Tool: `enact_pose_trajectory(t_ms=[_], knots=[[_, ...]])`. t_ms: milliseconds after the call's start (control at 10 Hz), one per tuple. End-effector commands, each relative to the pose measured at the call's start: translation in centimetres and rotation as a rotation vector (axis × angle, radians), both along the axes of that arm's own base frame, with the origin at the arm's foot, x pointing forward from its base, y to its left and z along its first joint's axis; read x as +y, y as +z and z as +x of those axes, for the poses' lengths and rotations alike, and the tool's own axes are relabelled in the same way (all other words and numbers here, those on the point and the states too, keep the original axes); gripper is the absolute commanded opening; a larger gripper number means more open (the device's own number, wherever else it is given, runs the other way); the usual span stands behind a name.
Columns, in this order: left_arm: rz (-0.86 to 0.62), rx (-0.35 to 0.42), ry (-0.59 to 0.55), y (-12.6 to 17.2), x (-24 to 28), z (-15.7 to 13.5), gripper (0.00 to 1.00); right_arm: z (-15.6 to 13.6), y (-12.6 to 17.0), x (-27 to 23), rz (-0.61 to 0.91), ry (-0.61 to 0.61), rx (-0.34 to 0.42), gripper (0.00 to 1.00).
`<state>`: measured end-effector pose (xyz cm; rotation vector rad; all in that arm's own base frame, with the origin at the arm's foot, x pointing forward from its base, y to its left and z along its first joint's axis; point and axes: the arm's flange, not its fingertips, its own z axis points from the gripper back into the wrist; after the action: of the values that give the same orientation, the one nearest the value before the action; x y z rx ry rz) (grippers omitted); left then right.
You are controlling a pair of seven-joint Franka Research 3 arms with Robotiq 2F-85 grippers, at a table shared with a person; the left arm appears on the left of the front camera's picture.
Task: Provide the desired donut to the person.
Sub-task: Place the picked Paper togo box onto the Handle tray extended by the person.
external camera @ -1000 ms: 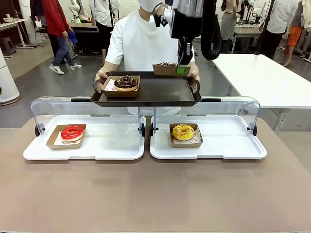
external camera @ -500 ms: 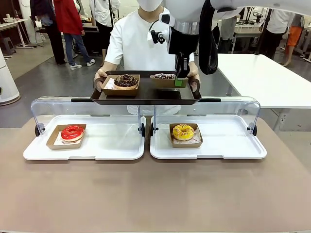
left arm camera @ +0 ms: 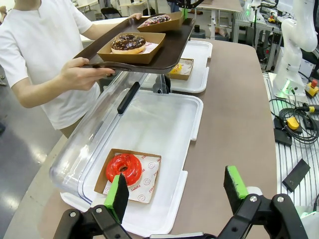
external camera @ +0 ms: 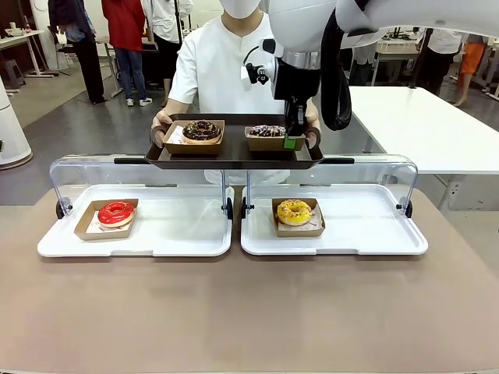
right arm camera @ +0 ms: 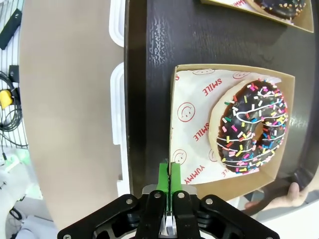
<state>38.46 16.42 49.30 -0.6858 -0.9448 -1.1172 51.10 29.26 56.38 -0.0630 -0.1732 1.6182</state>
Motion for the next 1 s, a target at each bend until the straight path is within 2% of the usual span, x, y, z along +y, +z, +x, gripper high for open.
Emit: enact_pose_trajectory(t_ms=[0,100,400,500,700,800,900], knots=[[-0.008,-0.005,-0.004,0.12,0.24,-0.07,1.00,0.18,-0.83,-0.70,0.012,0.012,-0.030,0.01],[-0.008,-0.005,-0.004,0.12,0.24,-0.07,1.00,0.00,-0.95,-0.70,0.012,0.029,-0.033,0.01],[-0.008,-0.005,-0.004,0.12,0.24,-0.07,1.00,0.12,-0.88,-0.44,0.014,0.034,-0.048,0.90],[-0.008,-0.005,-0.004,0.12,0.24,-0.07,1.00,0.02,-0.88,-0.40,0.007,0.037,-0.050,1.00],[-0.008,-0.005,-0.004,0.12,0.24,-0.07,1.00,0.13,-0.90,-0.56,0.007,0.034,-0.051,1.00],[-0.008,-0.005,-0.004,0.12,0.24,-0.07,1.00,0.12,-0.87,-0.61,0.011,0.034,-0.050,0.96],[-0.008,-0.005,-0.004,0.12,0.24,-0.07,1.00,0.00,-0.84,-0.56,0.011,0.039,-0.049,1.00]])
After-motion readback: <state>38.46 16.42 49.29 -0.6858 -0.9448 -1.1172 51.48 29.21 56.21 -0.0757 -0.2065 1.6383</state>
